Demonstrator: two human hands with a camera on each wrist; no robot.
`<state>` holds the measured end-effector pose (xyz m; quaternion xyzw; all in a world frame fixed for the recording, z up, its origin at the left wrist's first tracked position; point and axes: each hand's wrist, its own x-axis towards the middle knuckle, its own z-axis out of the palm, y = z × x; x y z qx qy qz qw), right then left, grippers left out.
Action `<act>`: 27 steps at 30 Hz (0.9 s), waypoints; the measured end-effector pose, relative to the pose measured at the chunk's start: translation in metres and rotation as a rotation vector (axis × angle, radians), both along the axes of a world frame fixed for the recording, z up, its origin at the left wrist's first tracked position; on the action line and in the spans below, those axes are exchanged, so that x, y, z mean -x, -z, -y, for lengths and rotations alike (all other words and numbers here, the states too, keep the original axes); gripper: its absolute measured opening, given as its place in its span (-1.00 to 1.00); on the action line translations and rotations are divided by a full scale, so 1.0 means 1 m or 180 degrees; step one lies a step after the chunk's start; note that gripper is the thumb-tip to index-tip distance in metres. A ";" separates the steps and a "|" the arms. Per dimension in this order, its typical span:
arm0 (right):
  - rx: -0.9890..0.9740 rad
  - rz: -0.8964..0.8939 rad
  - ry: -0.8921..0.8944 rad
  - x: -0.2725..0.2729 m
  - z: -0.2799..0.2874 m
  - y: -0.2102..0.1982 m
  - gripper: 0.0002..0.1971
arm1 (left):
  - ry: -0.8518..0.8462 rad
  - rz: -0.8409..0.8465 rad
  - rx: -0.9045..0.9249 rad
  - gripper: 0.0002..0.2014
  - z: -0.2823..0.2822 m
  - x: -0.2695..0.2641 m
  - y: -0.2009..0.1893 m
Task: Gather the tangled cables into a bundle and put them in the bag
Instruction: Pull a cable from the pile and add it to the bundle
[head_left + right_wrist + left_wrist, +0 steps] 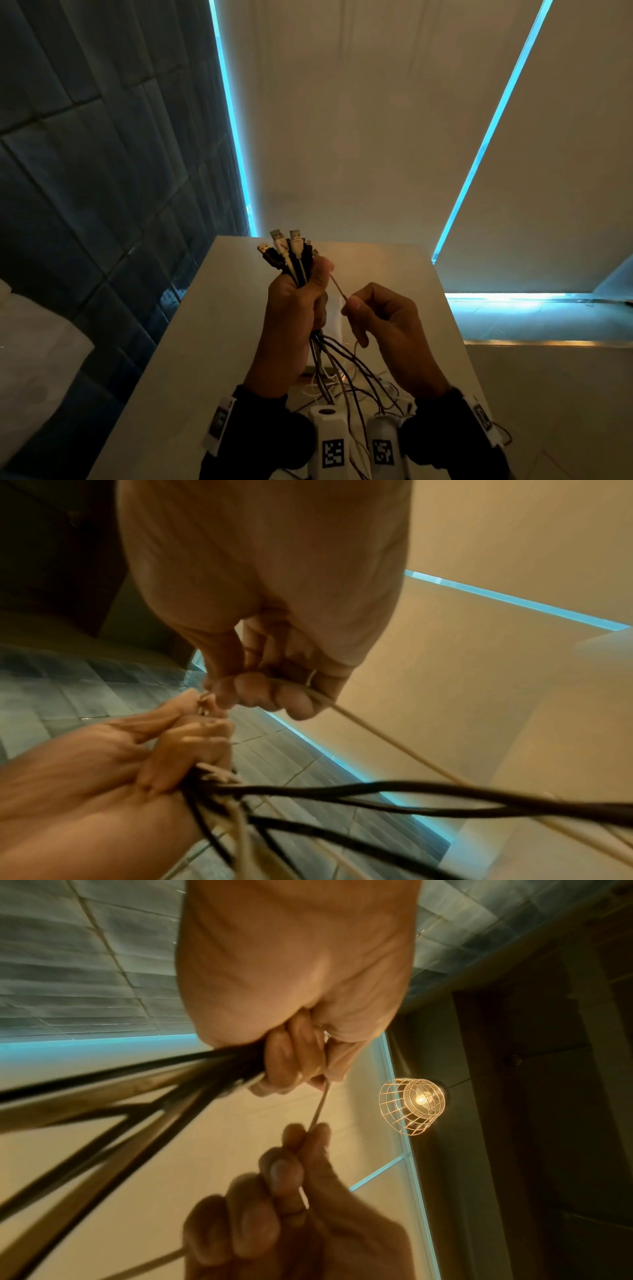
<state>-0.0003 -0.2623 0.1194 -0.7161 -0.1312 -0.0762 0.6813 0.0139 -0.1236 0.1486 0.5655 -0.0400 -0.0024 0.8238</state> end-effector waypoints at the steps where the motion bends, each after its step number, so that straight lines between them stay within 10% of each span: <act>1: 0.0025 0.0061 0.0035 -0.001 -0.002 -0.001 -0.79 | 0.0065 -0.0002 -0.0042 -0.76 0.002 0.000 0.000; 10: 0.0282 0.0240 -0.0011 -0.007 -0.011 -0.002 -0.75 | -0.0012 -0.0189 -0.0447 -0.70 0.003 -0.006 0.005; 27: 0.0955 -0.0245 0.0099 -0.019 0.005 0.047 -0.70 | -0.0243 -0.0148 0.0653 -0.68 -0.007 -0.021 0.009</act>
